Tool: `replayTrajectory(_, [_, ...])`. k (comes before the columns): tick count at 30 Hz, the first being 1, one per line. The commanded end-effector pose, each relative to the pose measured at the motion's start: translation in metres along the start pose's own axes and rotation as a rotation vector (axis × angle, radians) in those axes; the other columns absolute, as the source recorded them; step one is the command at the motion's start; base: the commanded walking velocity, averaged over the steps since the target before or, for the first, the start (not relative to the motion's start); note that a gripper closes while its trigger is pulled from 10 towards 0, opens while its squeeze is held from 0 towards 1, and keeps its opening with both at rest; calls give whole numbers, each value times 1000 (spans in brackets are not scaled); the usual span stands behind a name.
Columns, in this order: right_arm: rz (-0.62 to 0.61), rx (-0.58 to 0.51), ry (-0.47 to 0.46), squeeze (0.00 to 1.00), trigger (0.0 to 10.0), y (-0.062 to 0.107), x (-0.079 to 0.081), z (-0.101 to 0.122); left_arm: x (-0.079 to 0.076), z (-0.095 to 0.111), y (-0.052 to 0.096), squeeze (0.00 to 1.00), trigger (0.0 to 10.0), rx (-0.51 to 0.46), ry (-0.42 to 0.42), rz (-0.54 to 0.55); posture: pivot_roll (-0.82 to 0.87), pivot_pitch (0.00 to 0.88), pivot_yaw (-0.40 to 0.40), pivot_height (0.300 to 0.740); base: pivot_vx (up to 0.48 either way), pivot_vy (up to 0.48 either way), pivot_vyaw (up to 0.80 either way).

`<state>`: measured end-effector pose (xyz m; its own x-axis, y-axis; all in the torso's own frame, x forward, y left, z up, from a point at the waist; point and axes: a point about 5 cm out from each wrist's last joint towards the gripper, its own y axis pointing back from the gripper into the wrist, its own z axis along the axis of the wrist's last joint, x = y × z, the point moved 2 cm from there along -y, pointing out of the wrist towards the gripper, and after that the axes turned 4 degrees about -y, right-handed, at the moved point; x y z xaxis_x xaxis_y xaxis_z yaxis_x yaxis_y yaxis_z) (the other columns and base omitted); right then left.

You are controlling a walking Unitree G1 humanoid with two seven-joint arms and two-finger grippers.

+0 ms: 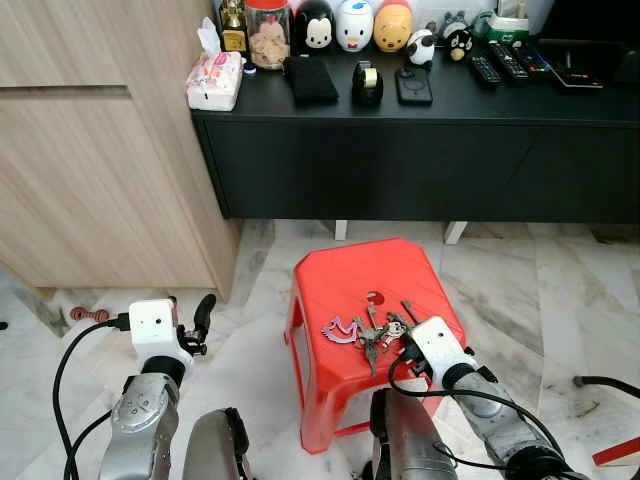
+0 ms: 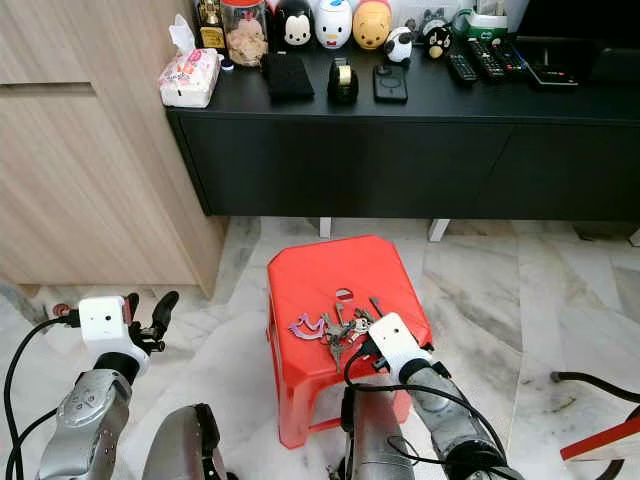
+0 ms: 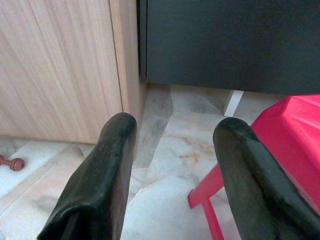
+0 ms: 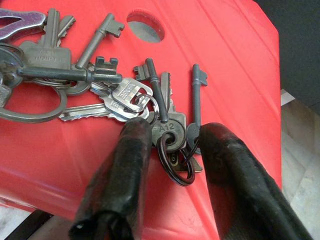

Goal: Hang keys on a hook

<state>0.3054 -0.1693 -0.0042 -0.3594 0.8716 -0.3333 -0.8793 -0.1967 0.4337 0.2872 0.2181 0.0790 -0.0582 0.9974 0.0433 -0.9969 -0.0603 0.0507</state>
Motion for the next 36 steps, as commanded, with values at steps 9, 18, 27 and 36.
replayTrajectory(9, [6,33,-13,0,0,0,5,-7,5,2,2,0,10000,0,-8,15,-143,155,-32,573,0,0,0])
replayTrajectory(18, [-50,11,-70,0,0,-1,-2,-2,6,-1,3,0,10000,5,-11,21,-148,153,-31,573,0,0,0])
replayTrajectory(27, [-164,-94,-209,0,0,0,-21,16,6,-2,3,0,10000,6,-18,28,-150,149,-34,573,0,0,0])
replayTrajectory(36, [-268,-291,-264,0,0,9,-40,52,8,-10,17,0,10000,14,-21,42,-158,149,-38,573,0,0,0])
